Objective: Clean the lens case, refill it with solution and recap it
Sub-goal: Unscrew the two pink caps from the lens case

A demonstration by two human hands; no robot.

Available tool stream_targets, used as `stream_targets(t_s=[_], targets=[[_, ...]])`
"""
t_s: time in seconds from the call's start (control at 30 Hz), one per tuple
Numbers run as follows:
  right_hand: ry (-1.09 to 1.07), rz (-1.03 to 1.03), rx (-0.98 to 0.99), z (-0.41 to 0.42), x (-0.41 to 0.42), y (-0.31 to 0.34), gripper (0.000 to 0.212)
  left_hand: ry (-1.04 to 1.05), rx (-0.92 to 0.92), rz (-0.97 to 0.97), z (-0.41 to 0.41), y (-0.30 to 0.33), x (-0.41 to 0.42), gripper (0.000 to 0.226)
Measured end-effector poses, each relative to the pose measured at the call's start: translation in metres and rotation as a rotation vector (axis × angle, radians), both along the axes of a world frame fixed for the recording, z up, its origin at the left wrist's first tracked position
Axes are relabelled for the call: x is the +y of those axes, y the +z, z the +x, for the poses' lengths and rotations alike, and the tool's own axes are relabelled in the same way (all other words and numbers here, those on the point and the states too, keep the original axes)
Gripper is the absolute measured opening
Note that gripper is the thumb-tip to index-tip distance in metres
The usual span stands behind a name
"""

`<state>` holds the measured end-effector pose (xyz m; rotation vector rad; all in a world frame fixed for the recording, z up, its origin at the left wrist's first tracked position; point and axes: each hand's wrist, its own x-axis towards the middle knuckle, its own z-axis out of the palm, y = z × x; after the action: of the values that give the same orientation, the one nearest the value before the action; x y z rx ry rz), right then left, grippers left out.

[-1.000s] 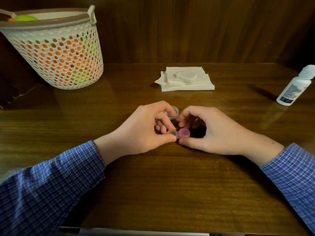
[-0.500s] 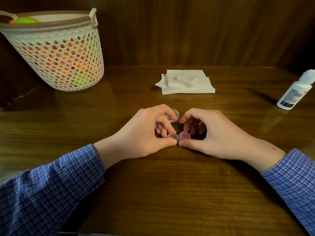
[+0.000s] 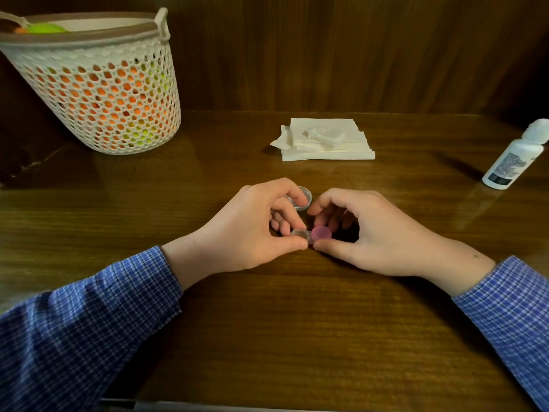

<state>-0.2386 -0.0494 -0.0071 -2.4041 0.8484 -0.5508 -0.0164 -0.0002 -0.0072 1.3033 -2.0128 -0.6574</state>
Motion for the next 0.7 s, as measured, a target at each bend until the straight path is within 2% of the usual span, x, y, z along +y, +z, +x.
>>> stream_targets(t_s=[0.13, 0.3, 0.47, 0.7], targets=[[0.042, 0.003, -0.014, -0.0012, 0.0002, -0.0001, 0.035, 0.004, -0.002, 0.004, -0.0002, 0.0001, 0.0001, 0.053], [-0.003, -0.035, -0.013, 0.0011, 0.0004, -0.0008, 0.040, 0.006, 0.003, 0.002, -0.0003, 0.0000, 0.0003, 0.051], [0.042, 0.031, -0.010, -0.0006, -0.0008, -0.0004, 0.035, 0.007, 0.005, 0.010, 0.0002, 0.0000, 0.0005, 0.052], [0.010, -0.044, 0.007, 0.0006, -0.0002, 0.0003, 0.040, 0.007, 0.001, 0.006, -0.0005, 0.0003, -0.0001, 0.051]])
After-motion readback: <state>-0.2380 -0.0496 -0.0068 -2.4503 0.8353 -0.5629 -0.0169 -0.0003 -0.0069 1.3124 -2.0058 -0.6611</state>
